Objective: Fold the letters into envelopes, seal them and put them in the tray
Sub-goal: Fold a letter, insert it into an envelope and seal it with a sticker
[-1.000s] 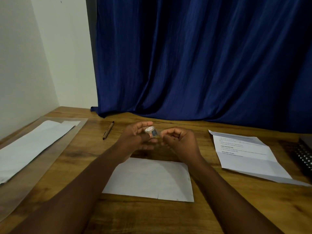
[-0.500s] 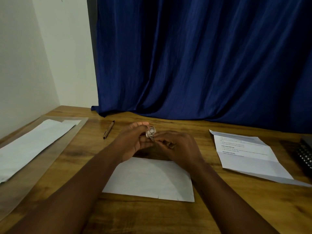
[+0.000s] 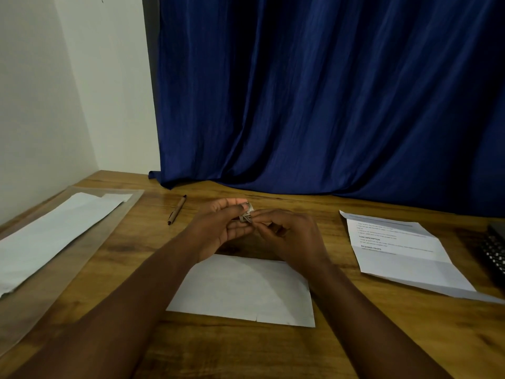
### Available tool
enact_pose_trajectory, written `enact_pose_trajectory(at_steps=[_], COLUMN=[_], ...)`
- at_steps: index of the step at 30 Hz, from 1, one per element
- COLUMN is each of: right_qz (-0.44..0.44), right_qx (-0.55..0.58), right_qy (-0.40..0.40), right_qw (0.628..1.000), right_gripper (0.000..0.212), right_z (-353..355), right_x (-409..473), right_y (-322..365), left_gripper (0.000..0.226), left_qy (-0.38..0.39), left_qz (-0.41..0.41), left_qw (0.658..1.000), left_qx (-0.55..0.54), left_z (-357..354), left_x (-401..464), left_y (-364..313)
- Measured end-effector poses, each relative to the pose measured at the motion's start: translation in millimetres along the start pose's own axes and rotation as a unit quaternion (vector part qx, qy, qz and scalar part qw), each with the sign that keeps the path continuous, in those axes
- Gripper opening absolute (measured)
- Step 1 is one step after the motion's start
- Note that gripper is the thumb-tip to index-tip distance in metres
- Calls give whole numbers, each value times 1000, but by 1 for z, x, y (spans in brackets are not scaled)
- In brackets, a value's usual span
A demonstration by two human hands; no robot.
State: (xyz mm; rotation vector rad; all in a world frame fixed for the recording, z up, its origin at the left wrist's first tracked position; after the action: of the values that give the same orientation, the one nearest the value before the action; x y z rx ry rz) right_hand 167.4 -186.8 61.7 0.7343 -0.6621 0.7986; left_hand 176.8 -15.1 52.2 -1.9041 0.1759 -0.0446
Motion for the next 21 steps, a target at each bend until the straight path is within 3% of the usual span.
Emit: enact_pose_trajectory(at_steps=[8, 21], right_qz=[-170, -245], right_qx=[210, 264], right_qy=[-56, -68], right_qw=[961, 930], right_gripper=[15, 7], right_z=[-4, -2], right_x=[-2, -1], right_y=[-7, -3], left_gripper=[24, 25], left_qy=[11, 8], left_qz=[10, 23], left_qw=[1000, 999], left_qx=[-28, -43], left_z=[-3, -7], left_x=[0, -2], left_y=[1, 0])
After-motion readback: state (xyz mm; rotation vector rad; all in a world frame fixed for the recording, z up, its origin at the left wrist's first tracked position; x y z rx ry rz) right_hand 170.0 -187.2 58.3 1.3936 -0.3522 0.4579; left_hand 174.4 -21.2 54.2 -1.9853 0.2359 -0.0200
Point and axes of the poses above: each hand's wrist, its own x-axis towards the middle knuckle, its own z-axis out of the back of the hand, y = z × x, the point moved 4 cm from there along x, towards the middle knuckle, and after that the axes turned 3 degrees about z, right-handed, at the moved point
